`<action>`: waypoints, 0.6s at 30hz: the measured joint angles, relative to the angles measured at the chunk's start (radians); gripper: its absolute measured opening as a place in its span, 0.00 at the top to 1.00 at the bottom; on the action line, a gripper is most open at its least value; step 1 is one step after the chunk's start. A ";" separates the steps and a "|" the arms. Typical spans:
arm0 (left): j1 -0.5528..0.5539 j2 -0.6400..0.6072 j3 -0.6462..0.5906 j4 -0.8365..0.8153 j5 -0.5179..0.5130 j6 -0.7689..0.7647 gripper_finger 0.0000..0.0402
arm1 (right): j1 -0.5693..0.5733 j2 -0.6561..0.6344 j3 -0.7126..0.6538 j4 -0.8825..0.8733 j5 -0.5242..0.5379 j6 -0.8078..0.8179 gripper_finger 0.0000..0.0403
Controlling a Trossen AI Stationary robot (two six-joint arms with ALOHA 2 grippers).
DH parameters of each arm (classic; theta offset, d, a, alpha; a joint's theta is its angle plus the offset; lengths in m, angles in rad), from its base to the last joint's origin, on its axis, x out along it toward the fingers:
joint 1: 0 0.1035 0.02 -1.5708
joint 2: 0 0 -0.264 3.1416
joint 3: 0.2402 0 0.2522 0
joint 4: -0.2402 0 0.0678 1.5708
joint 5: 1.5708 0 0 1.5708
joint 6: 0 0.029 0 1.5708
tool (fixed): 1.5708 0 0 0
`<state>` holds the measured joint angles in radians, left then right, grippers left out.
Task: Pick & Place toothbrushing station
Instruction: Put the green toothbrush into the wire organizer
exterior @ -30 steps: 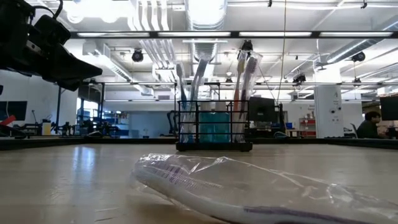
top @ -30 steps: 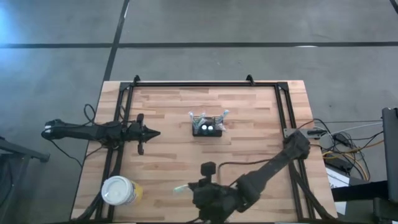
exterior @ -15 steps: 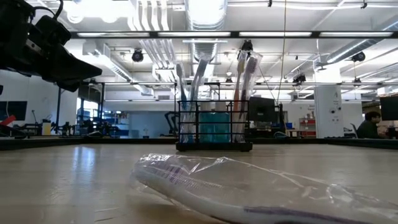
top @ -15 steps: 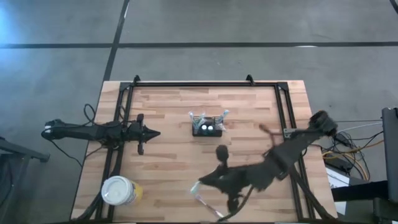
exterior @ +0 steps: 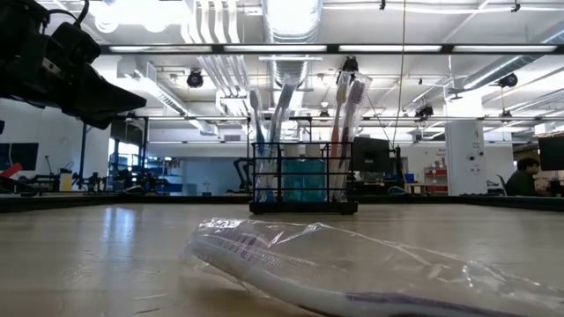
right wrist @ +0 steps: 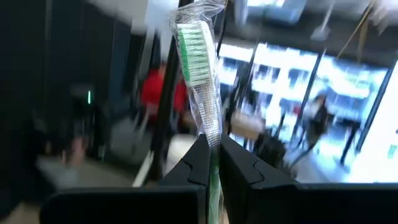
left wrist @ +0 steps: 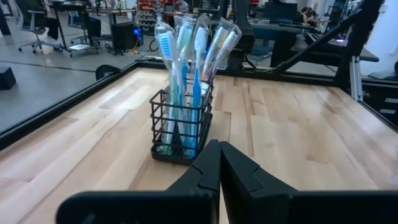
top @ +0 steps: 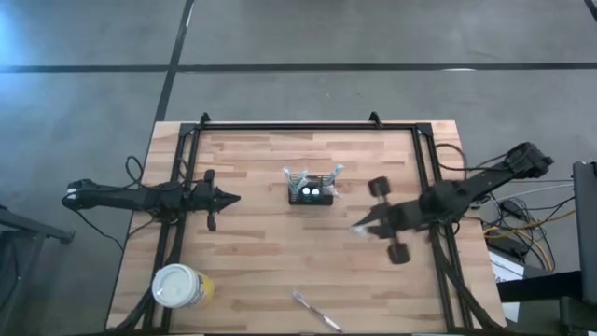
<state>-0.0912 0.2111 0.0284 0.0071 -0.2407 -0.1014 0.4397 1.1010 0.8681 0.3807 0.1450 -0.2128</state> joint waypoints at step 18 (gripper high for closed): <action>0.000 0.000 0.000 0.117 -0.024 0.095 0.99 | -0.013 -0.540 -0.653 0.298 0.065 0.042 0.97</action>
<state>-0.0910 0.2108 0.0284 0.1240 -0.2651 -0.0068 0.4266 0.5615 0.2156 0.6789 0.2098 -0.1711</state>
